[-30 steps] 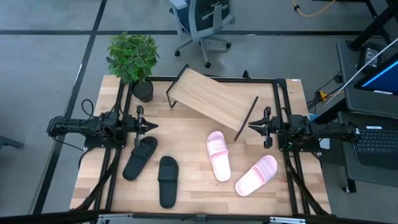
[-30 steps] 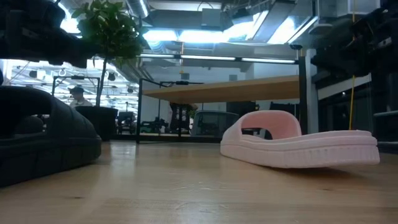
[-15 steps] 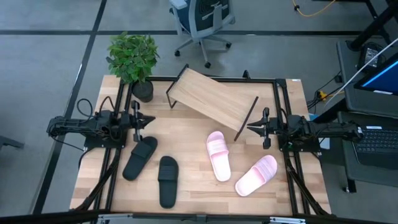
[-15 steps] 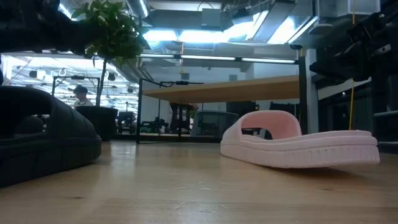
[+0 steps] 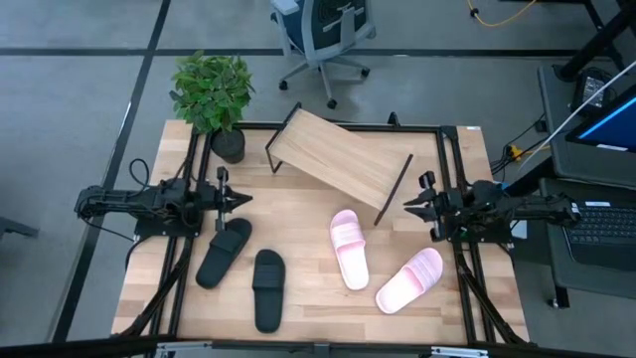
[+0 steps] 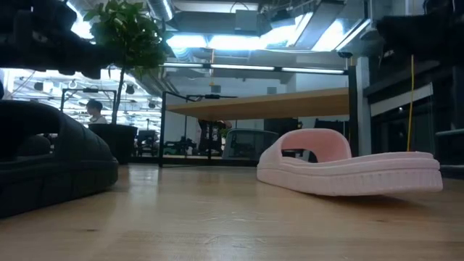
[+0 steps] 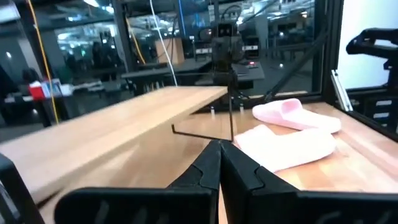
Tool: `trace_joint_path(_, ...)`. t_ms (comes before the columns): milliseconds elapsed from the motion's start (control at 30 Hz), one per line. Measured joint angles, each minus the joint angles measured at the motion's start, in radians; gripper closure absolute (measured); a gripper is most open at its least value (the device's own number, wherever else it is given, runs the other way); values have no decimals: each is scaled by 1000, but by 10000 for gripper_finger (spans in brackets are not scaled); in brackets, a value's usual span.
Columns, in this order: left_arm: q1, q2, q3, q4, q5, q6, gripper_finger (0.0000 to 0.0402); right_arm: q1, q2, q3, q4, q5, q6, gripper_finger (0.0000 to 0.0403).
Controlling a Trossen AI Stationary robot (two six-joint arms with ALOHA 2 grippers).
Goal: Pick and place slides into the shelf
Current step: Put the right pink slide on the shelf
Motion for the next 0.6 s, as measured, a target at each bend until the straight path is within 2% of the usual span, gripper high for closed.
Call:
trace_joint_path(200, 0, 17, 0, -37, 3, -172, 401, 2, 33, 99, -16, -4, 21, 347)
trace_joint_path(400, 0, 99, 0, -40, 14, -174, 401, 50, 168, 253, -133, -4, 22, 351)
trace_joint_path(600, 0, 114, 0, -11, 12, -95, 401, 171, 348, 385, -197, -6, 115, 382)
